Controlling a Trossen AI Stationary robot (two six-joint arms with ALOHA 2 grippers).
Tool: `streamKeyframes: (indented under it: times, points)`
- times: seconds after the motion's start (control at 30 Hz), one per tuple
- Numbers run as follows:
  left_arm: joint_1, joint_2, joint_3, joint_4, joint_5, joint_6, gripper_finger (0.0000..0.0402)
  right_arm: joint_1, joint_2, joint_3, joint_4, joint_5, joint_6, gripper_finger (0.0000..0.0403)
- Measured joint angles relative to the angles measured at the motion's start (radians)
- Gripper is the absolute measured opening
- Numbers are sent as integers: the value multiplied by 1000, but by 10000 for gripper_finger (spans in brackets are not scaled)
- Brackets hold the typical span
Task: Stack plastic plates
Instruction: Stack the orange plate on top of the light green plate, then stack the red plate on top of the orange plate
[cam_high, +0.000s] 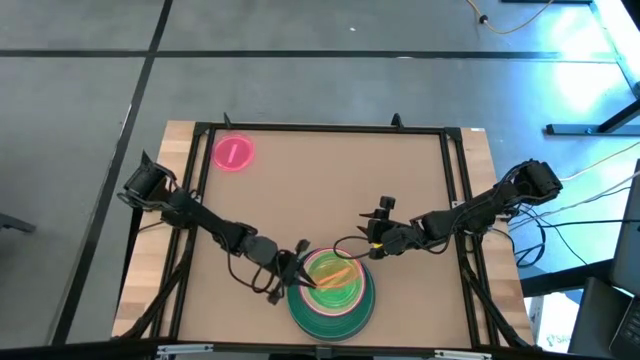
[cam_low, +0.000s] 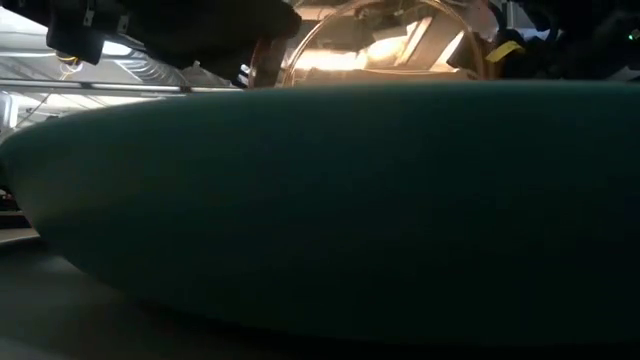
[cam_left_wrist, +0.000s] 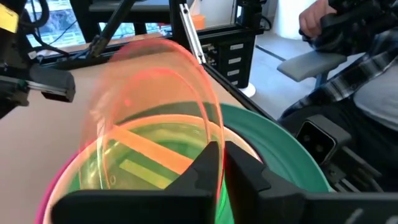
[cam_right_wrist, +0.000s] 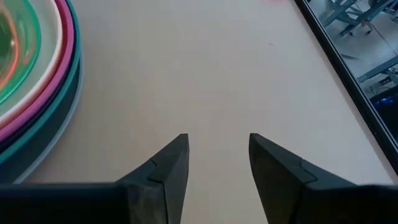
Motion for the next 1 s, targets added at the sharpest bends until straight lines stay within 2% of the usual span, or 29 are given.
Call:
streamKeyframes:
  times: [0.33, 0.43, 0.6, 0.7, 0.9, 1.0]
  points:
    - [0, -2, 0, -10, 1, 4, 109, 0, 0, 0, 0, 0, 0, 161]
    - [0, -36, 0, -80, -3, 4, 116, 0, 0, 0, 0, 0, 0, 161]
    - [1, -166, 0, -302, -26, 3, 117, 0, 0, 0, -3, 0, 0, 161]
    - [1, -263, 0, -456, -134, -40, 116, 0, 0, 0, -2, 0, 4, 161]
    - [7, -427, 0, -760, -504, -79, 115, 0, 0, 0, 0, 0, 9, 161]
    - [43, -483, 0, -872, -639, -85, 115, 0, 0, 0, 0, 0, 10, 161]
